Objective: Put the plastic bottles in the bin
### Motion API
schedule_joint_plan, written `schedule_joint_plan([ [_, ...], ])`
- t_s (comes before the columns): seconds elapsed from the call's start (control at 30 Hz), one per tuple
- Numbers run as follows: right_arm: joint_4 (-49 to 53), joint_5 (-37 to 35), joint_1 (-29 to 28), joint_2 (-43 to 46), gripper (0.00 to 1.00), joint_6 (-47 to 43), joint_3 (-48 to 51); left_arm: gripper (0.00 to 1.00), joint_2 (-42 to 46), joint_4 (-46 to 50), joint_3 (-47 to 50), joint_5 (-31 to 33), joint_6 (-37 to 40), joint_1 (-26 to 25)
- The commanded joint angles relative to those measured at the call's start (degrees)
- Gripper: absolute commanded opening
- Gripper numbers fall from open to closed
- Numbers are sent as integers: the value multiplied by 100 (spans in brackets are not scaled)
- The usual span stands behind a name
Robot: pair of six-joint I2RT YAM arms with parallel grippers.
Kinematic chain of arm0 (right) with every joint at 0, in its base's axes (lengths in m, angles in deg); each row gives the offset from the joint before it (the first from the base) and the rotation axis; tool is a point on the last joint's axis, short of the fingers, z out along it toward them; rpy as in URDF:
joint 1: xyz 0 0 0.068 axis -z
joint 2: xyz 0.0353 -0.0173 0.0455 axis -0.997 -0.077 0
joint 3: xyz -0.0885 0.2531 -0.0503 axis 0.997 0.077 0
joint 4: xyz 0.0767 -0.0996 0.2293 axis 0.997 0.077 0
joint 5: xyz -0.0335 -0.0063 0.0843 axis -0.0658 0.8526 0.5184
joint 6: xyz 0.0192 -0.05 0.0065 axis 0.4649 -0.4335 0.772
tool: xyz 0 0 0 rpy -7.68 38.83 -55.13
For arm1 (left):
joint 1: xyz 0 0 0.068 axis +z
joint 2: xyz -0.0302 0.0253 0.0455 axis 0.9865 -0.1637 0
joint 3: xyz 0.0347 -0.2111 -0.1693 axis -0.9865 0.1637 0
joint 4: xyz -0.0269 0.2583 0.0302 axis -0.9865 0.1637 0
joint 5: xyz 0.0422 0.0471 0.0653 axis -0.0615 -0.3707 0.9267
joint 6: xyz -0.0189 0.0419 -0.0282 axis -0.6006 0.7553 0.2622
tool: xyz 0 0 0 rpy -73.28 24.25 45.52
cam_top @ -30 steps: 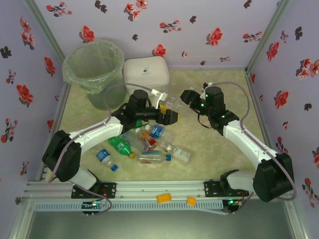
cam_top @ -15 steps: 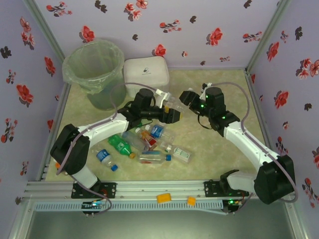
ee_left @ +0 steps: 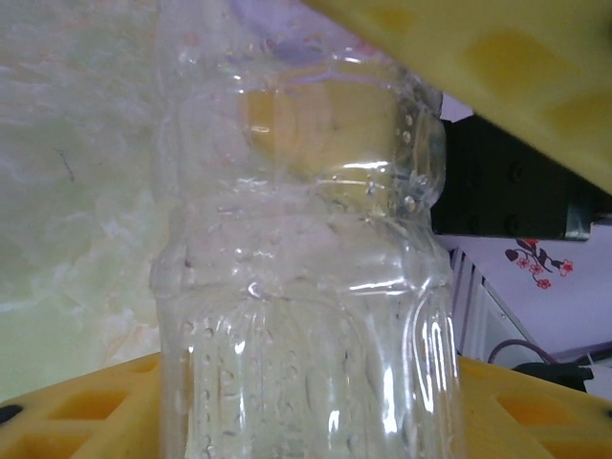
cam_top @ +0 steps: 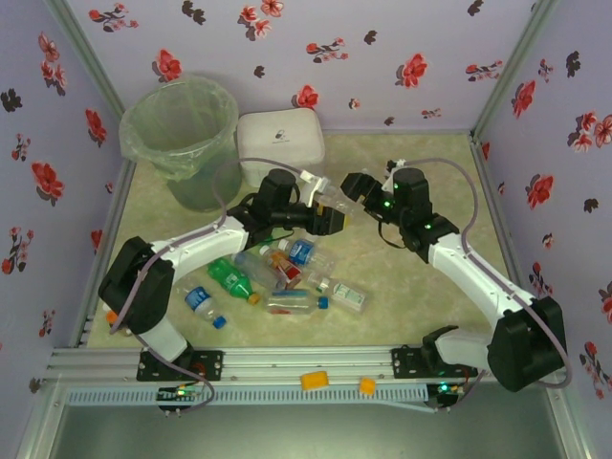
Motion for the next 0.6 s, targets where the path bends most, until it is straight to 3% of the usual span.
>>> schedule_joint_plan([
  [0.0, 303, -2, -22, 206, 89, -253, -286, 39, 111, -45, -94, 172, 80, 46],
  [0.1, 525, -130, 39, 377, 99, -429, -376, 35, 253, 216, -127, 382, 187, 139],
  [0.33, 854, -324, 146, 519, 100, -802, -477, 33, 807, 1168, -425, 1145, 613, 723],
  [0.57, 273, -44, 146, 354, 100, -605, -39, 31, 1293, 1919, -1292, 1553, 936, 1779],
])
